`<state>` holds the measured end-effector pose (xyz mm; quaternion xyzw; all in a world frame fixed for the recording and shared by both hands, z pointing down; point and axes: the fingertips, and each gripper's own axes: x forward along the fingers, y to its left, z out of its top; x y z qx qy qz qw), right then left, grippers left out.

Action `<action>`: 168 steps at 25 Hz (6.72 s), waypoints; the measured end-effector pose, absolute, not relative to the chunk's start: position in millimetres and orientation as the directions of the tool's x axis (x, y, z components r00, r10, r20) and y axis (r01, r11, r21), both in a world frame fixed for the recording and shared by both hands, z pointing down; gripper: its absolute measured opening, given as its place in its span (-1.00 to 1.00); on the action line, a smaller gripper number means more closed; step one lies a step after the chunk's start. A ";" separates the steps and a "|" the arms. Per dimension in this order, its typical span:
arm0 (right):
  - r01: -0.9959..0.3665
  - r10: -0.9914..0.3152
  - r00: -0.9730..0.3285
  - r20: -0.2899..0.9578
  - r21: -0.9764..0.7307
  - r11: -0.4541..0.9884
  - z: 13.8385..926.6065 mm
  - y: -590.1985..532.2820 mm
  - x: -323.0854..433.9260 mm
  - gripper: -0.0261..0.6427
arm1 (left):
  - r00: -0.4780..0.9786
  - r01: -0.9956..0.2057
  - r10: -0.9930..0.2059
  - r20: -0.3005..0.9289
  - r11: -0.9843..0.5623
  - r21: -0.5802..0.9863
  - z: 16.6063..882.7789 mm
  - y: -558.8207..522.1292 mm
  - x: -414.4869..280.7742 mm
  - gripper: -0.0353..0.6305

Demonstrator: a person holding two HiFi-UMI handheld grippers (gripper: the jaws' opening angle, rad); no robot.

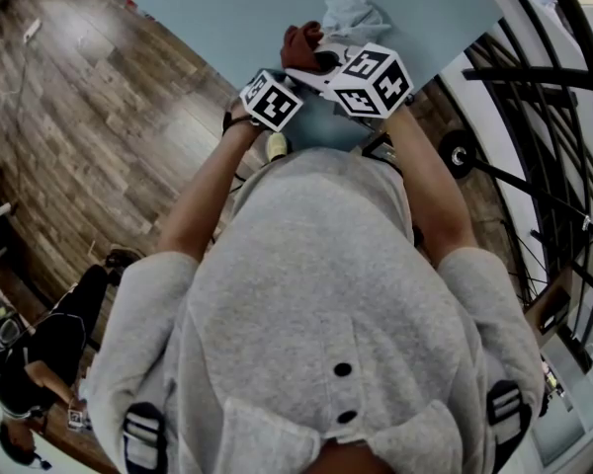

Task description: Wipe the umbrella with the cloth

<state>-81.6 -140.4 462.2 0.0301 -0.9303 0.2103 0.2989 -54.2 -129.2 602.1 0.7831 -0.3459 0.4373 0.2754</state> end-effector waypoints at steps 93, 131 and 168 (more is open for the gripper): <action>-0.525 -0.211 -0.583 0.785 -0.165 0.835 523.8 -243.0 10.4 -0.70 | 0.371 -0.789 -0.295 0.880 -0.600 0.131 604.9 -128.7 -56.3 -0.42; -0.586 -0.267 -0.526 0.807 -0.116 0.802 523.1 -277.0 38.2 -0.70 | 0.370 -0.791 -0.291 0.882 -0.597 0.135 605.3 -126.5 -56.5 -0.42; -0.681 -0.363 -0.413 0.835 -0.019 0.732 530.2 -320.5 82.9 -0.70 | 0.373 -0.792 -0.286 0.883 -0.594 0.142 606.0 -124.7 -55.1 -0.42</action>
